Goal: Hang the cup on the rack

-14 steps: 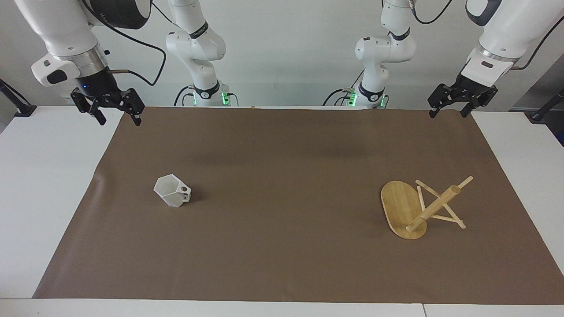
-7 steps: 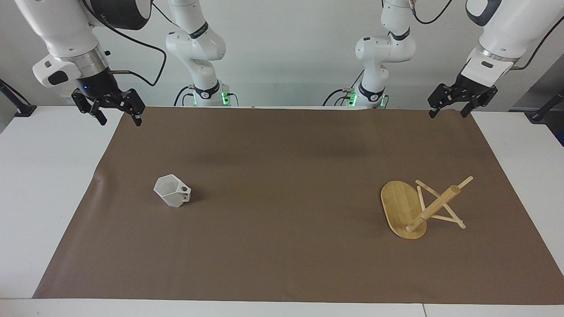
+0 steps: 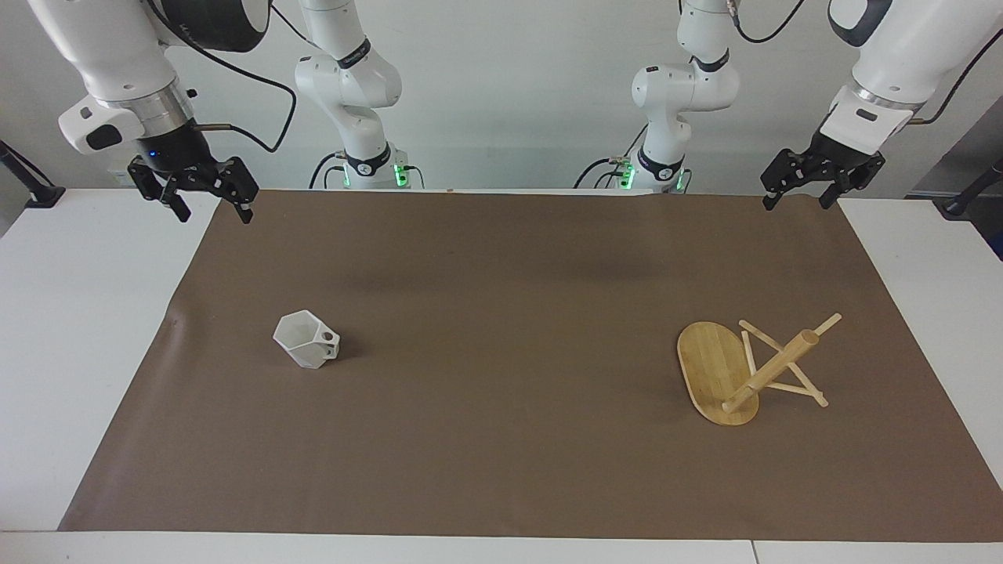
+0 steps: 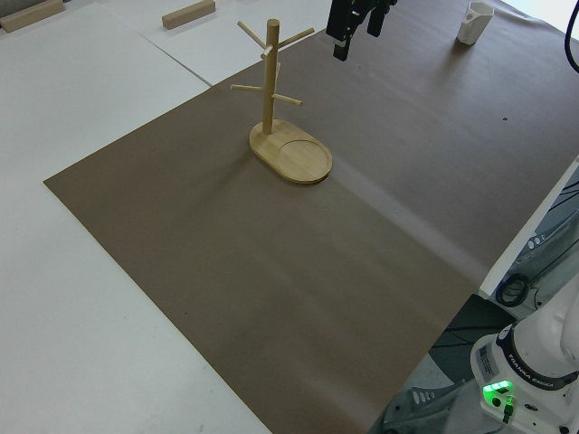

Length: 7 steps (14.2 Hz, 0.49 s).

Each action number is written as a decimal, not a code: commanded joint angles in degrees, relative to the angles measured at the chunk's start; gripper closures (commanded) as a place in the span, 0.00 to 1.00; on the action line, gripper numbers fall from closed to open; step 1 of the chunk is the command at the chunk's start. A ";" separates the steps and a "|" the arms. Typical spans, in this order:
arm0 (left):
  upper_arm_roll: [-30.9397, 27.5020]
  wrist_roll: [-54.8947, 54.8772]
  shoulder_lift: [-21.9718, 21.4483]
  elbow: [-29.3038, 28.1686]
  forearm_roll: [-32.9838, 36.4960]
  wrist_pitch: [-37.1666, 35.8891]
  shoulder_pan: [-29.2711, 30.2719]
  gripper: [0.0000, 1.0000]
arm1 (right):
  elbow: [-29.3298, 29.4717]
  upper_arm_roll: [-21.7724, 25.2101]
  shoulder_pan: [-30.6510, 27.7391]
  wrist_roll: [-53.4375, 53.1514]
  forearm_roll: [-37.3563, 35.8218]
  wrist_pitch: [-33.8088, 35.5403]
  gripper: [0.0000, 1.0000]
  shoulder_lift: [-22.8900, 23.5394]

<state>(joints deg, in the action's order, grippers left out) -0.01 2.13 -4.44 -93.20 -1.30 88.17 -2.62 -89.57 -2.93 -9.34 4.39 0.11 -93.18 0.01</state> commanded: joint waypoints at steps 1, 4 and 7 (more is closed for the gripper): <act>0.10 0.51 -1.28 -1.28 -0.11 -0.19 0.16 0.00 | -2.19 0.12 0.20 -0.61 -1.43 -1.48 0.00 -1.59; 0.10 0.51 -1.28 -1.37 -0.11 -0.19 0.16 0.00 | -3.06 0.12 0.20 -0.61 -1.43 -2.70 0.00 -1.68; 0.10 0.51 -1.28 -1.28 -0.11 -0.19 0.16 0.00 | -4.47 0.12 0.20 -0.52 -1.43 -4.20 0.00 -2.30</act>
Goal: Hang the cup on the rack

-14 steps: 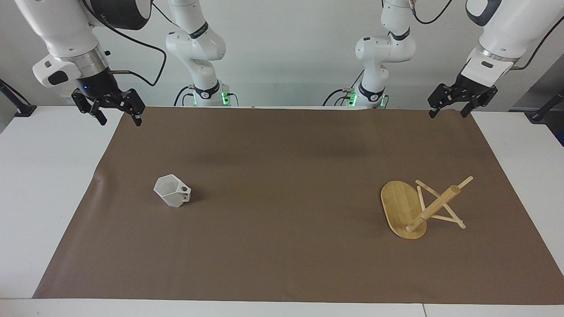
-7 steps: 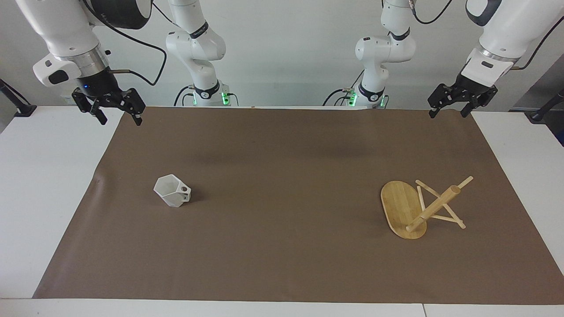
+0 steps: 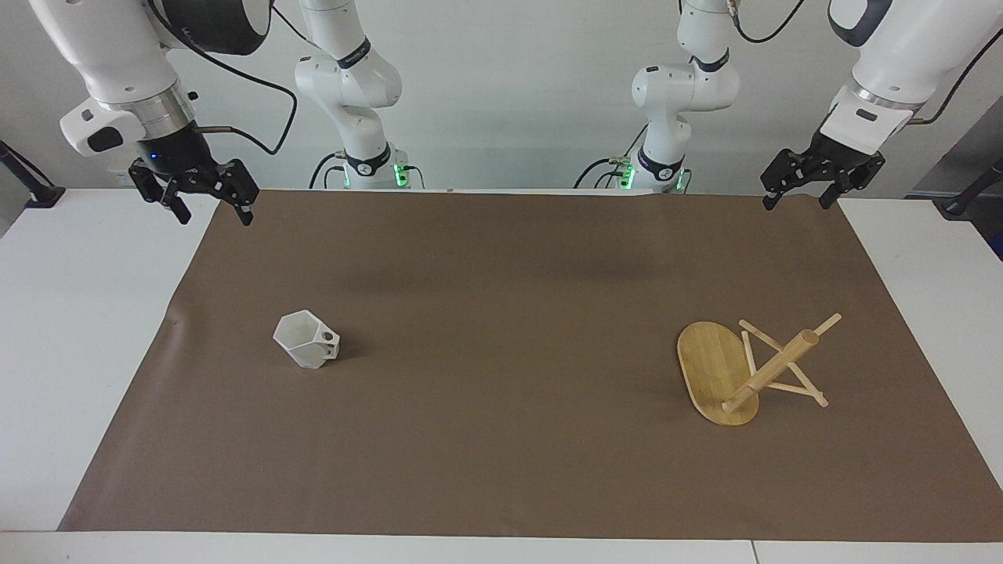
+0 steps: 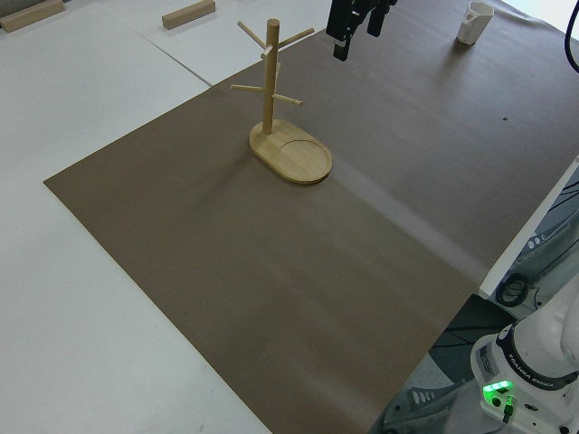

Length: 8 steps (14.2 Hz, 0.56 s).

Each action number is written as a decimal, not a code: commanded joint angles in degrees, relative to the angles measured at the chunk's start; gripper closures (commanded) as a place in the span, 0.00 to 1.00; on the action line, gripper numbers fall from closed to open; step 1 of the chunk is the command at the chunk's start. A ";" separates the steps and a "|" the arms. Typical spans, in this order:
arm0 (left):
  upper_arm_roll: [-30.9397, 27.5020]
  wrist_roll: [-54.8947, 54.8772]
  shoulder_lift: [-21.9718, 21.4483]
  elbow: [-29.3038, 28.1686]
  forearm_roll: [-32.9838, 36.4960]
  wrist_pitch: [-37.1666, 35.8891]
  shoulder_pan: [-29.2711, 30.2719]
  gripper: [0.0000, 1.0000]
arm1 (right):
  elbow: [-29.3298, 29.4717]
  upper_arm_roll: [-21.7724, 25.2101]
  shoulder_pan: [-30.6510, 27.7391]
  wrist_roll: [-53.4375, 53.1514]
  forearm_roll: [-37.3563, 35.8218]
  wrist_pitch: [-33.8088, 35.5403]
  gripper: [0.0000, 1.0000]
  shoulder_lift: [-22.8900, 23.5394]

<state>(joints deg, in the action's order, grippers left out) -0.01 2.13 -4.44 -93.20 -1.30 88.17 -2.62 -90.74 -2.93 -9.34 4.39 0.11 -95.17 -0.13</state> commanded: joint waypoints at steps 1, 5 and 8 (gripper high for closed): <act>0.10 0.51 -1.28 -1.28 -0.11 -0.19 0.16 0.00 | -3.56 0.12 0.20 -0.52 -1.43 -2.90 0.00 -2.24; 0.09 0.51 -1.28 -1.28 -0.11 -0.19 0.16 0.00 | -5.58 0.12 0.29 -0.52 -1.43 -5.63 0.00 -2.68; 0.10 0.51 -1.28 -1.28 -0.11 -0.19 0.16 0.00 | -7.60 0.12 0.29 -0.70 -1.43 -7.83 0.00 -3.12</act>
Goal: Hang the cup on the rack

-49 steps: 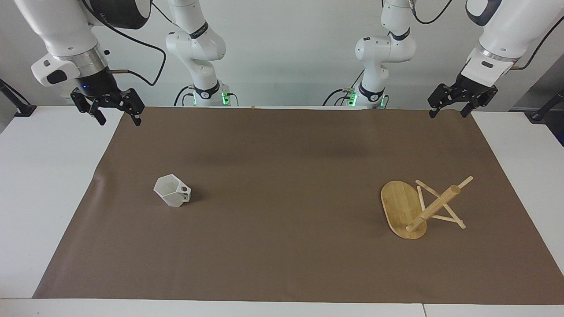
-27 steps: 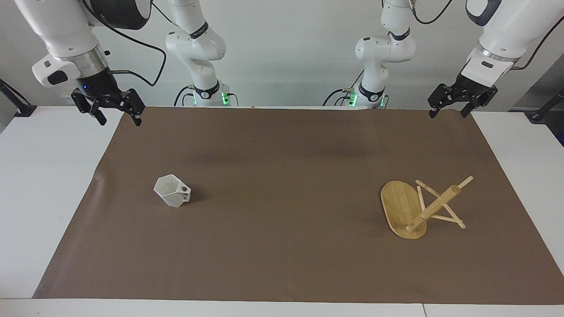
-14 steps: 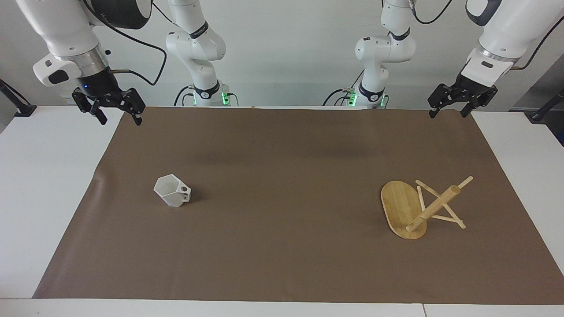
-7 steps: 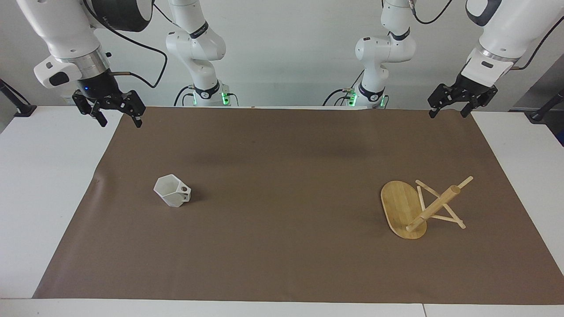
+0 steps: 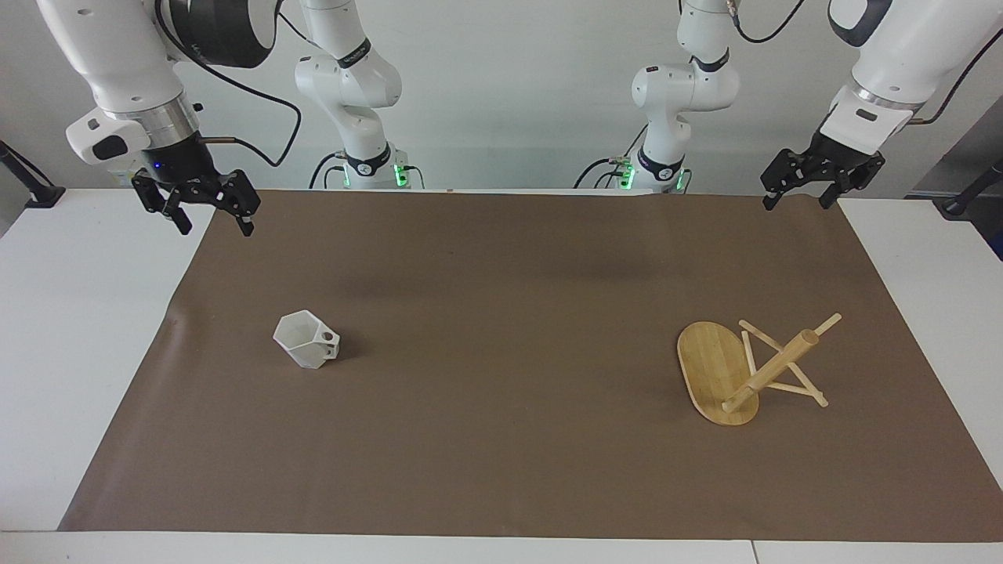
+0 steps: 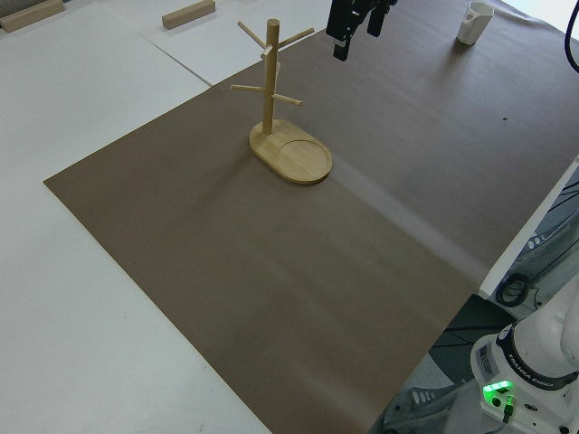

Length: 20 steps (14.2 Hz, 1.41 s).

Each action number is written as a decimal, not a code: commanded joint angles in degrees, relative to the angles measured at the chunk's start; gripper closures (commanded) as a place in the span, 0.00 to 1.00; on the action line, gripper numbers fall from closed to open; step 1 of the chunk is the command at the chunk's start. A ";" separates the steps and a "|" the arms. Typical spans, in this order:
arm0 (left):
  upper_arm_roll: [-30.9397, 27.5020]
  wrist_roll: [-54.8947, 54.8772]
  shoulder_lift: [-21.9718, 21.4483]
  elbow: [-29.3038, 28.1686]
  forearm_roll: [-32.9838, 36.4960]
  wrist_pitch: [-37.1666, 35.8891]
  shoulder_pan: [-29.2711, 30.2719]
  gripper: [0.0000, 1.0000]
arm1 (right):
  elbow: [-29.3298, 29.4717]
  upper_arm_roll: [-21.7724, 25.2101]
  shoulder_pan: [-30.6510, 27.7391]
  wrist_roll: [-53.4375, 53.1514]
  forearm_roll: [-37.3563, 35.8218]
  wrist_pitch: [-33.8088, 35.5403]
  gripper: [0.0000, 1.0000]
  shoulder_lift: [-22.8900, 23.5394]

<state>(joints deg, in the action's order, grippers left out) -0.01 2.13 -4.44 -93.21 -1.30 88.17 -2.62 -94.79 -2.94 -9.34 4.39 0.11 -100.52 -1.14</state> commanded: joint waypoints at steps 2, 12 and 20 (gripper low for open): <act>0.10 0.51 -1.28 -1.28 -0.11 -0.19 0.16 0.00 | -4.96 0.12 0.29 -0.87 -1.43 -4.41 0.00 -2.11; -0.08 0.51 -1.28 -1.28 -0.20 -0.19 0.16 0.00 | -10.15 0.21 0.20 -1.14 -1.43 -14.61 0.00 3.41; 0.10 0.51 -1.28 -1.28 -0.11 -0.19 0.16 0.00 | -11.11 0.21 0.20 -1.23 -1.43 -18.74 0.00 9.48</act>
<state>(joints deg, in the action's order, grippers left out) -0.01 2.13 -4.44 -93.22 -1.30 88.17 -2.62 -104.90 -2.93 -9.34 4.39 0.11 -116.95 7.61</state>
